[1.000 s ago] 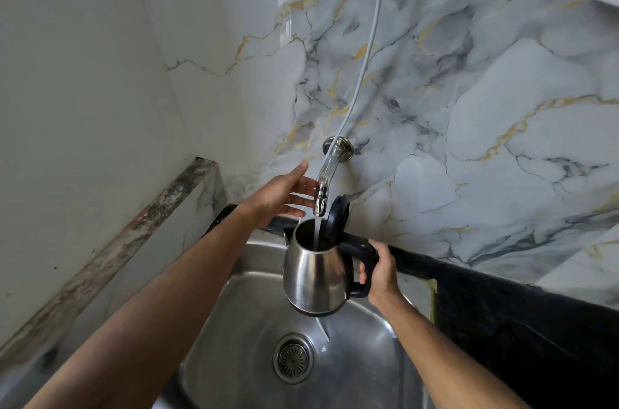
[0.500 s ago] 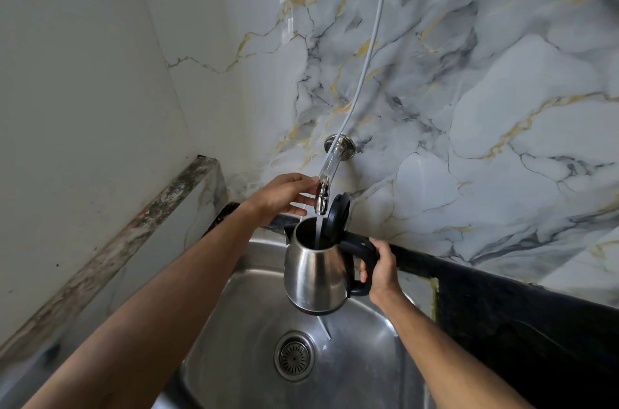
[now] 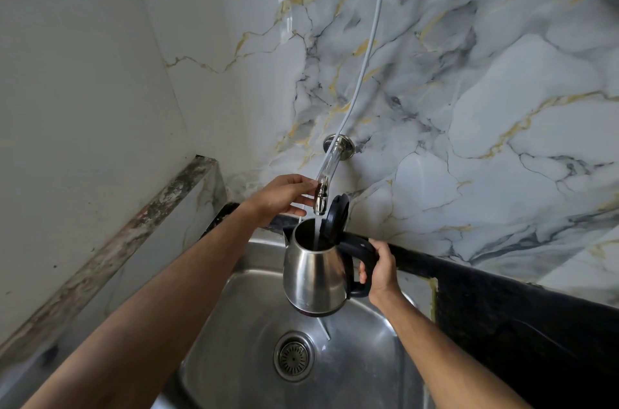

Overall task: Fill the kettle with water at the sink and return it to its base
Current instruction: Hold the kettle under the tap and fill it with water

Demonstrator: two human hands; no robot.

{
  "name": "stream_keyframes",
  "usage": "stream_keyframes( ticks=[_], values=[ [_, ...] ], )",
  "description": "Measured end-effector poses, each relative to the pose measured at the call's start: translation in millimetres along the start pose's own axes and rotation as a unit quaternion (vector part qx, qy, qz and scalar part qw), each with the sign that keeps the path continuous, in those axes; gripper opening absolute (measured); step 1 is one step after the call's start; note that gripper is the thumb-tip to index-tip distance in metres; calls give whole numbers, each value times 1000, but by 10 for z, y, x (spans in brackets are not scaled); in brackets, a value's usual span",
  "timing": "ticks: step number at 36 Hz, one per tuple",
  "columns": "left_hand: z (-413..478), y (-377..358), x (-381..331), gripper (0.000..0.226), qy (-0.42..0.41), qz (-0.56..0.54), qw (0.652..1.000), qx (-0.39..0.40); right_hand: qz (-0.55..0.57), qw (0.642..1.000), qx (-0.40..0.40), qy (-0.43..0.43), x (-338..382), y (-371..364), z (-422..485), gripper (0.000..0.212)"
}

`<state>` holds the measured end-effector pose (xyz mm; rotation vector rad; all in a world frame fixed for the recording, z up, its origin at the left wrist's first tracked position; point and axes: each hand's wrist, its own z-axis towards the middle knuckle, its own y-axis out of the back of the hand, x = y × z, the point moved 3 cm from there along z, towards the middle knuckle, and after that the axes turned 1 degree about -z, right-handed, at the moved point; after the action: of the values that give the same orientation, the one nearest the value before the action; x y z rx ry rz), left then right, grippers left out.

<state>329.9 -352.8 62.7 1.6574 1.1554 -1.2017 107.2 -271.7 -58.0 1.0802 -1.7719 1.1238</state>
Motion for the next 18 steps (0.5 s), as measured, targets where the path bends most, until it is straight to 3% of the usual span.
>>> stream_keyframes(
  ticks=[18],
  values=[
    [35,-3,20,29,-13,55,998,15,-11,1000,1,13,-3,-4,-15,50]
  ],
)
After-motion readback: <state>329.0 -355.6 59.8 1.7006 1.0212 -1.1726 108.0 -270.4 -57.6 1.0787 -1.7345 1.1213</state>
